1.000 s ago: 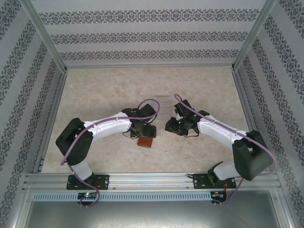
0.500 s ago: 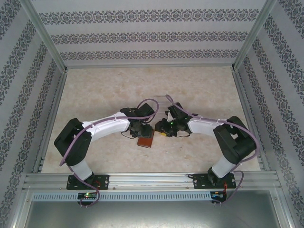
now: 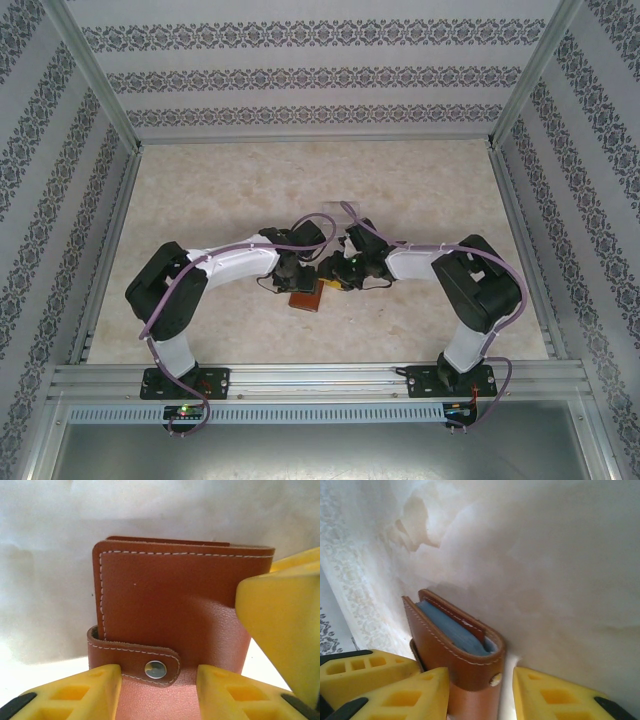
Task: Take the credit cards out of the card holder
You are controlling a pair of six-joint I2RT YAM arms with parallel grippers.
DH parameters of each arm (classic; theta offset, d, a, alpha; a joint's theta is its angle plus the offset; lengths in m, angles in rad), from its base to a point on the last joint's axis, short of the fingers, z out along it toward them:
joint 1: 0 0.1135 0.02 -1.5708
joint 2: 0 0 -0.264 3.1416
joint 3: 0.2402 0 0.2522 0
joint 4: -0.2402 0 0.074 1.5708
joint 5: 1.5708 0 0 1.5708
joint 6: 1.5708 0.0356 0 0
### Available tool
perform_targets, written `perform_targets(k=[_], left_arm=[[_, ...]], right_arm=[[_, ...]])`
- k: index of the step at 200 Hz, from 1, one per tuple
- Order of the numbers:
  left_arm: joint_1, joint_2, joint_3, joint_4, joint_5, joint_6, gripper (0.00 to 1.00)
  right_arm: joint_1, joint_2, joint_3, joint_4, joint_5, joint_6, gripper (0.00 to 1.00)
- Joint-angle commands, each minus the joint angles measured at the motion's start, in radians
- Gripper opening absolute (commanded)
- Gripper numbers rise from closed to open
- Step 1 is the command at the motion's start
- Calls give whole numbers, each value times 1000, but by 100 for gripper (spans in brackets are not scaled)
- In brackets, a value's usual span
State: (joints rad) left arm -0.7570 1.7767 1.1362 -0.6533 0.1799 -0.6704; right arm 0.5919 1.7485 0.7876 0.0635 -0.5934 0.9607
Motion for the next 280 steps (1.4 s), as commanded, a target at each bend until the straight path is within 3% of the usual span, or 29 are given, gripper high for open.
perform_targets(k=[1,88,135,176,251,280], left_arm=[[11,58,-19,25,20,19,39],[13,56,-1,8,17,34,20],[13,11,26,-58,-68,46,19],[13,-16,40,-102,-124,56,16],[68,-123,-39,-48,-63,31,20],[96,-138,-68,-30,-24,30,29]], right_arm=[[14,27,16,39,-40,10,37],[23,46,45,15,-23,-5,22],[27,40,66,-45,-4,-36,10],[31,37,78,-98,12,-65,5],[30,18,96,-160,26,-106,4],[30,6,105,-188,23,-126,4]])
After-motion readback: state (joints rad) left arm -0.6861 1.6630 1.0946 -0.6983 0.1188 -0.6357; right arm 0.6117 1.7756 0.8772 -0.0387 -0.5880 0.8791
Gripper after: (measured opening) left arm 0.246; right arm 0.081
